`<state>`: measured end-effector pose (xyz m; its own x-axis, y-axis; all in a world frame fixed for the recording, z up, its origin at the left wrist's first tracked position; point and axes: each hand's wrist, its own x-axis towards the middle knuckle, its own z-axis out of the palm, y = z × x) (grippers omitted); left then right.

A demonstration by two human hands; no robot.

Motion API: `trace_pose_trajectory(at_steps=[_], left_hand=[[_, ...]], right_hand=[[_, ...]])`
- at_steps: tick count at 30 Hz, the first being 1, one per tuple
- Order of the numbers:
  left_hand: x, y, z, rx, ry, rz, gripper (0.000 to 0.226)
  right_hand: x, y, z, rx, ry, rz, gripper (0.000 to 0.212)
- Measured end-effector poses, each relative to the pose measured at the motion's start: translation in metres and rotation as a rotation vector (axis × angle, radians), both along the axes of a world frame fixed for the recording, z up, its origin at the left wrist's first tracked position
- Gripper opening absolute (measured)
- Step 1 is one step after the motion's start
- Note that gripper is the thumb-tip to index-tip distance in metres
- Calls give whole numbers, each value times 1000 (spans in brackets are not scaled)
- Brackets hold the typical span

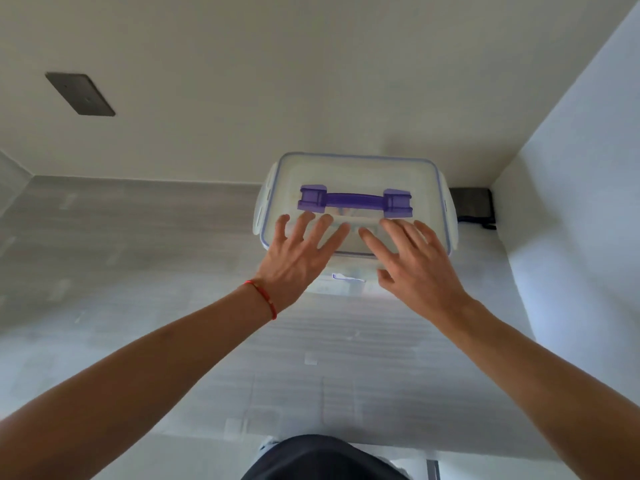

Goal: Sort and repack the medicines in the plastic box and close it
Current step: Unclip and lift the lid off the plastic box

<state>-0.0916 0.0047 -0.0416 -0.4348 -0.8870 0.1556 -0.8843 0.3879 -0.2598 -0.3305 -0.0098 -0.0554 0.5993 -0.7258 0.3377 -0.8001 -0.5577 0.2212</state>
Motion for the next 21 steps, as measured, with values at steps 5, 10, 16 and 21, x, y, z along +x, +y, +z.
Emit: trace_pose_trajectory(at_steps=[5,10,16,21], left_hand=[[5,-5,0,-102,-75,-125,60],[-10,-10,3,-106,-284,-99,60],[-7,-4,17,135,-12,-36,76],[-4,5,26,228,173,-14,79]], right_hand=[[0,2,5,-118,20,30,44],[13,4,9,-88,230,-40,46],[11,5,30,119,247,-45,62],[-1,6,41,254,52,29,68]])
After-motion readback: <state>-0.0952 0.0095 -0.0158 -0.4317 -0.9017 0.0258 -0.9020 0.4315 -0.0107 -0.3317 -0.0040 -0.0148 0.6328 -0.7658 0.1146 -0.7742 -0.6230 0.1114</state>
